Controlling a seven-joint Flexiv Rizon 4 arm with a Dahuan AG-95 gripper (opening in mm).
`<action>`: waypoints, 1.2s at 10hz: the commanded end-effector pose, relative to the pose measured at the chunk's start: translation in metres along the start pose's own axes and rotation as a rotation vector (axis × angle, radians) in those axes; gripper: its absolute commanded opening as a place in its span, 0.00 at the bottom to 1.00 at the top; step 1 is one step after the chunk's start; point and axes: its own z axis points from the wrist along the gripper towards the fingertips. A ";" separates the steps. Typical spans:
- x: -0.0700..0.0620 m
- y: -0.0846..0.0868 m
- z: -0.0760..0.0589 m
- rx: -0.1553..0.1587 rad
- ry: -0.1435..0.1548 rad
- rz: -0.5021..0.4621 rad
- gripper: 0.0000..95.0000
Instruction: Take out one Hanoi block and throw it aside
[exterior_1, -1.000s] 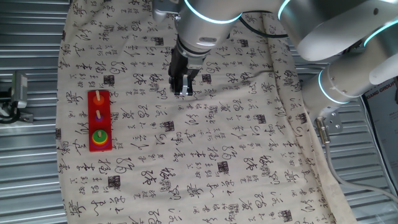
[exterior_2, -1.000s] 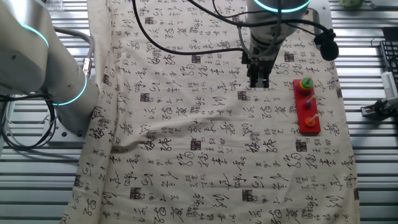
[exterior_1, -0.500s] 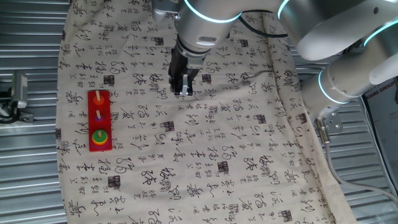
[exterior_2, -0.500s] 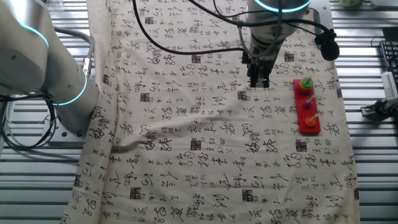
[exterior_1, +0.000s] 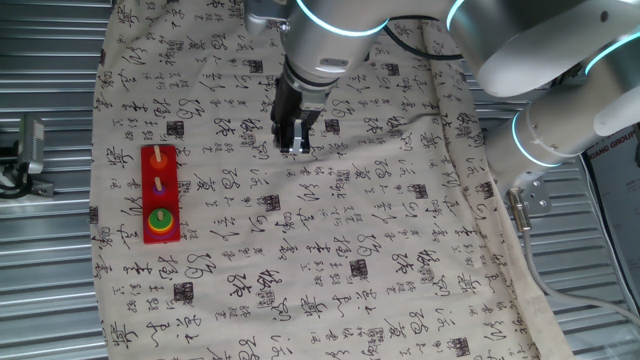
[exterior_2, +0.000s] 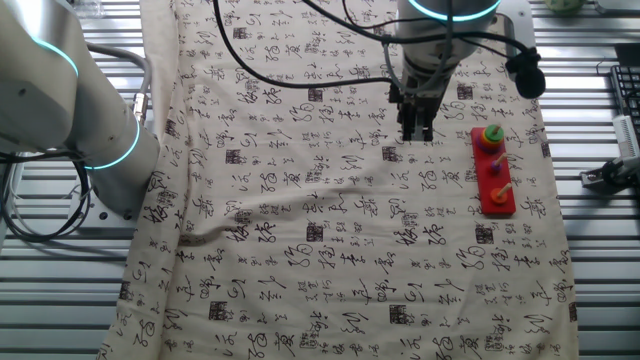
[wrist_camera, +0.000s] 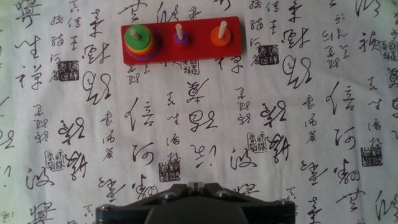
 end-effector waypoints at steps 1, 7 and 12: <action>-0.002 0.000 0.004 0.001 0.005 -0.003 0.00; -0.023 0.008 0.011 0.005 0.014 -0.020 0.00; -0.050 0.018 0.018 0.018 0.028 -0.066 0.00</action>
